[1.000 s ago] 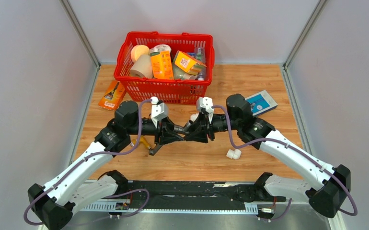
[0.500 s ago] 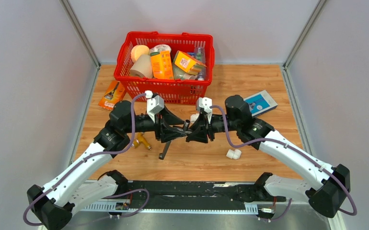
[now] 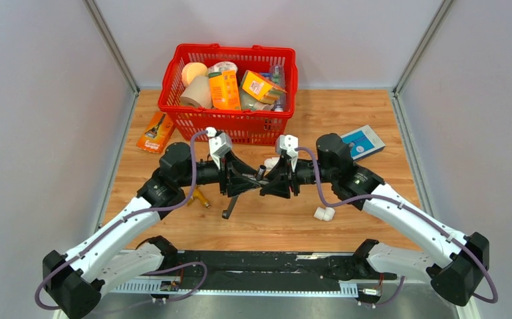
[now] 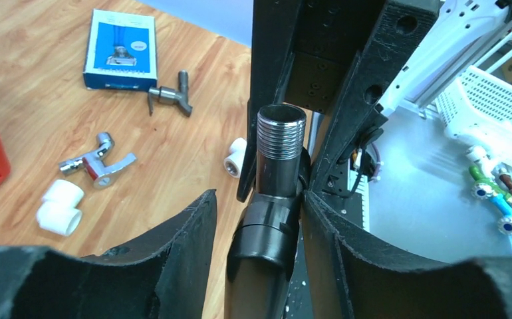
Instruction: Install the water faucets
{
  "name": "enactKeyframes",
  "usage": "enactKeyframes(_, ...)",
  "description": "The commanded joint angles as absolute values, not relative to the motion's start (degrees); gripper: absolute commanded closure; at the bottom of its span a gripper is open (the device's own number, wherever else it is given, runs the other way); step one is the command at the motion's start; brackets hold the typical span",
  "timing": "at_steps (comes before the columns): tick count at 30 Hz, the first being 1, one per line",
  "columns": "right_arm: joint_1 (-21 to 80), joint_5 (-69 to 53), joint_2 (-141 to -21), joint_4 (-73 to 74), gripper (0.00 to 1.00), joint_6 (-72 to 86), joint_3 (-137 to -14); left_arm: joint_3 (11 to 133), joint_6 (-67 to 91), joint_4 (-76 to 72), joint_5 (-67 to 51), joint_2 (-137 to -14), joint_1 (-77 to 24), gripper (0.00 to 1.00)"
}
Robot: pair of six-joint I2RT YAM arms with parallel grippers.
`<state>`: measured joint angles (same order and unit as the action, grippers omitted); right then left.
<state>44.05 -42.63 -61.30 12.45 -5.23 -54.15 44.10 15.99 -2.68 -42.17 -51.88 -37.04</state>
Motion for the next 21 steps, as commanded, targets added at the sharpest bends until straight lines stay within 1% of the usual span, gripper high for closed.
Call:
enactKeyframes(1, 43.9, -45.0, -58.8, 5.3, 1.0, -4.0, -54.1, 42.6, 18.9, -9.7, -45.8, -52.0, -37.2, 0.45)
enactKeyframes(4, 43.9, -44.9, -58.7, 4.9, 1.0, -3.9, -53.7, 42.1, 21.3, -13.5, -49.3, -52.2, -37.2, 0.48)
enactKeyframes(8, 43.9, -44.6, -58.5, 4.2, 1.0, -3.6, -53.7, 42.2, 22.4, -14.9, -51.2, -53.0, -37.2, 0.52)
enactKeyframes(10, 43.9, -44.6, -58.5, 3.9, 1.0, -3.3, -53.7, 42.3, 22.7, -15.1, -52.0, -53.4, -37.2, 0.55)
enactKeyframes(13, 43.9, -44.6, -58.5, 3.3, 1.0, -3.0, -53.7, 42.1, 22.6, -14.9, -52.5, -53.7, -37.2, 0.55)
enactKeyframes(16, 43.9, -44.9, -58.4, 3.0, 1.0, -2.7, -53.5, 42.1, 21.7, -13.4, -51.9, -53.8, -37.2, 0.49)
enactKeyframes(18, 43.9, -44.9, -58.4, 2.9, 1.0, -2.7, -53.4, 42.0, 21.6, -13.4, -51.9, -53.6, -37.2, 0.49)
enactKeyframes(20, 43.9, -45.1, -58.4, 2.7, 1.0, -2.5, -53.3, 42.0, 21.7, -13.5, -52.3, -53.7, -37.2, 0.52)
enactKeyframes(21, 43.9, -45.0, -58.4, 2.6, 1.0, -2.5, -53.1, 42.1, 21.8, -13.9, -52.7, -53.6, -37.1, 0.57)
